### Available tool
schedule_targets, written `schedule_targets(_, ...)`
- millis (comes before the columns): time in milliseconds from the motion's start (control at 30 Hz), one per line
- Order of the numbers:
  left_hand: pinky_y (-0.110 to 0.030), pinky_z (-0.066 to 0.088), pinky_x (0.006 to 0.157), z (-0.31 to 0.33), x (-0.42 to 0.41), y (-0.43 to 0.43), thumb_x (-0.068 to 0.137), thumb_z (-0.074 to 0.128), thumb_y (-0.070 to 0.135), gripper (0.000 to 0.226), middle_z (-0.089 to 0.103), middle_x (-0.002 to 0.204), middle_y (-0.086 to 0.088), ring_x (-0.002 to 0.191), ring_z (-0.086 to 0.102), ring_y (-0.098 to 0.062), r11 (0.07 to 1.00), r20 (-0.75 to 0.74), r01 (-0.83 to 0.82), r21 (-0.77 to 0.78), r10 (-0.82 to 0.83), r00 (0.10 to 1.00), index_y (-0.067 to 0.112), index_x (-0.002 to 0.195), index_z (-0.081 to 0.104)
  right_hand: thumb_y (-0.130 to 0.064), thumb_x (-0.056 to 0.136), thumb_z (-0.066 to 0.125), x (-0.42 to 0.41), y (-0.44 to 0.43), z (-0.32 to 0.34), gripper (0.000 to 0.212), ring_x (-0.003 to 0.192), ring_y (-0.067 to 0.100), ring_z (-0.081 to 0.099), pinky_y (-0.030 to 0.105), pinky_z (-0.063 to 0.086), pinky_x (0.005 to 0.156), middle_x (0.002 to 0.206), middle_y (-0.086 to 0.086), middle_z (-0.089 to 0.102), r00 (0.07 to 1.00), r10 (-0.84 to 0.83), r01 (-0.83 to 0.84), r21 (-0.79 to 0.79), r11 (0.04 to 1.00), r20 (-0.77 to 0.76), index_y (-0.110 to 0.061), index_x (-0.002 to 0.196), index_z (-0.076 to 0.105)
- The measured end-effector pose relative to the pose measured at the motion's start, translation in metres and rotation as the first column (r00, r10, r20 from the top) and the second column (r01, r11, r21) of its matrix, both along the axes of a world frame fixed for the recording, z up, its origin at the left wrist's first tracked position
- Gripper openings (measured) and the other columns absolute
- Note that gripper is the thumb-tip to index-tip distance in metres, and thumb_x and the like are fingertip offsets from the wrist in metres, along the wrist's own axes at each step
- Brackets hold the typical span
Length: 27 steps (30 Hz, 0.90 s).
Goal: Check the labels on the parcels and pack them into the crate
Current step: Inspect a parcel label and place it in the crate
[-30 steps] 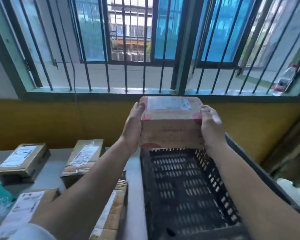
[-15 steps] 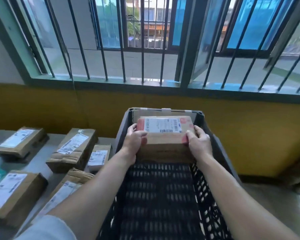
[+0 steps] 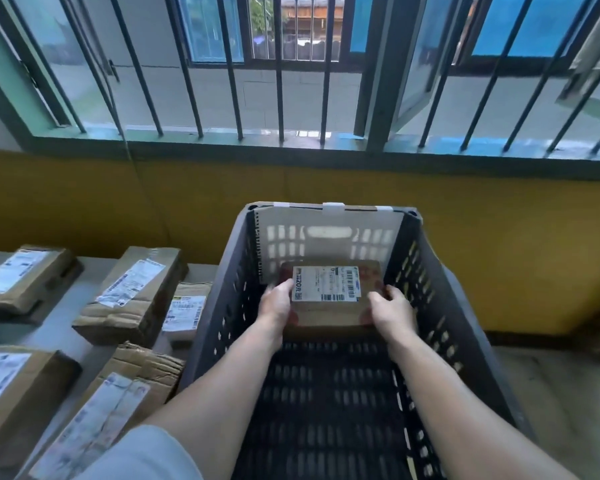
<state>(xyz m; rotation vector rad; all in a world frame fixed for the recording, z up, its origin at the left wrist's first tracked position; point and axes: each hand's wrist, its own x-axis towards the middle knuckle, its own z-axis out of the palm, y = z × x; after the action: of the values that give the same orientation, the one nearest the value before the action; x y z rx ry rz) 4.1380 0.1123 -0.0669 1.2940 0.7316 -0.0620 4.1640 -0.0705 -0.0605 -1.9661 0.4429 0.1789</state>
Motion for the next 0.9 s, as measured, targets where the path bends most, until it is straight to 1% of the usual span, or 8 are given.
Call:
schedule_targets(67, -0.049, 0.055, 0.101, -0.01, 0.008, -0.003, 0.101, 0.055, 0.036, 0.04, 0.074, 0.118, -0.013, 0.111, 0.069, -0.034, 0.999, -0.015, -0.01, -0.032, 0.01, 1.0, 0.012, 0.131, 0.065, -0.029, 0.094, 0.056, 0.006, 0.0, -0.008, 0.044, 0.113, 0.033, 0.061, 0.041, 0.051, 0.096, 0.126, 0.01, 0.067, 1.0, -0.003, 0.004, 0.006, 1.0, -0.027, -0.022, 0.138, 0.058)
schedule_targets(133, -0.05, 0.054, 0.103, -0.016, 0.011, -0.005, 0.101, 0.056, 0.037, 0.04, 0.073, 0.12, -0.012, 0.112, 0.069, -0.033, 1.0, -0.028, -0.014, -0.02, 0.013, 1.0, 0.013, 0.132, 0.065, -0.03, 0.094, 0.056, 0.009, -0.001, -0.013, 0.041, 0.109, 0.032, 0.063, 0.044, 0.052, 0.096, 0.122, 0.008, 0.069, 0.999, -0.007, 0.008, 0.016, 1.0, -0.051, -0.025, 0.134, 0.06)
schedule_targets(233, -0.051, 0.051, 0.107, -0.023, 0.017, -0.007, 0.101, 0.056, 0.04, 0.043, 0.072, 0.125, -0.012, 0.117, 0.067, -0.033, 1.0, -0.029, -0.018, -0.023, 0.017, 0.999, 0.016, 0.136, 0.063, -0.03, 0.094, 0.056, 0.013, 0.0, -0.021, 0.036, 0.104, 0.031, 0.064, 0.041, 0.053, 0.092, 0.12, 0.007, 0.07, 0.998, -0.017, 0.017, 0.011, 1.0, -0.054, -0.025, 0.128, 0.063)
schedule_targets(367, -0.052, 0.05, 0.107, -0.028, 0.023, -0.009, 0.102, 0.054, 0.041, 0.043, 0.071, 0.127, -0.011, 0.119, 0.066, -0.034, 0.999, -0.023, -0.017, -0.029, 0.016, 1.0, 0.018, 0.136, 0.064, -0.03, 0.094, 0.056, 0.018, 0.0, -0.03, 0.037, 0.1, 0.027, 0.062, 0.037, 0.052, 0.09, 0.123, 0.006, 0.07, 0.998, -0.015, 0.016, 0.008, 1.0, -0.057, -0.023, 0.13, 0.063)
schedule_targets(467, -0.054, 0.046, 0.111, -0.031, 0.029, -0.009, 0.102, 0.051, 0.044, 0.047, 0.067, 0.134, -0.011, 0.126, 0.061, -0.035, 1.0, -0.018, 0.0, -0.021, -0.001, 1.0, 0.019, 0.142, 0.059, -0.028, 0.095, 0.055, 0.021, 0.001, -0.033, 0.039, 0.095, 0.024, 0.055, 0.032, 0.044, 0.083, 0.128, 0.007, 0.067, 0.999, -0.01, 0.01, 0.002, 1.0, -0.044, -0.024, 0.134, 0.06)
schedule_targets(633, -0.053, 0.044, 0.113, -0.034, 0.031, -0.008, 0.102, 0.05, 0.046, 0.048, 0.066, 0.135, -0.009, 0.127, 0.06, -0.033, 1.0, -0.024, 0.014, 0.001, -0.014, 1.0, 0.022, 0.142, 0.058, -0.028, 0.096, 0.055, 0.025, 0.002, -0.033, 0.045, 0.118, 0.033, 0.059, 0.032, 0.042, 0.085, 0.135, 0.008, 0.064, 0.998, 0.0, -0.002, -0.028, 1.0, -0.058, -0.023, 0.141, 0.055)
schedule_targets(767, -0.053, 0.042, 0.115, -0.033, 0.032, -0.007, 0.102, 0.049, 0.048, 0.051, 0.064, 0.138, -0.01, 0.13, 0.058, -0.034, 1.0, -0.023, 0.03, -0.011, -0.03, 0.999, 0.021, 0.144, 0.056, -0.025, 0.096, 0.054, 0.026, 0.004, -0.032, 0.042, 0.115, 0.03, 0.059, 0.035, 0.047, 0.09, 0.133, 0.007, 0.064, 0.998, 0.03, -0.03, 0.008, 1.0, -0.051, -0.024, 0.138, 0.056)
schedule_targets(900, -0.054, 0.039, 0.116, -0.03, 0.03, -0.008, 0.102, 0.049, 0.049, 0.053, 0.061, 0.142, -0.011, 0.133, 0.055, -0.034, 0.999, -0.032, 0.032, -0.008, -0.032, 0.999, 0.021, 0.147, 0.053, -0.025, 0.097, 0.055, 0.024, 0.005, -0.032, 0.045, 0.117, 0.031, 0.059, 0.033, 0.044, 0.087, 0.134, 0.007, 0.063, 0.998, 0.027, -0.026, 0.019, 0.999, -0.048, -0.023, 0.141, 0.053)
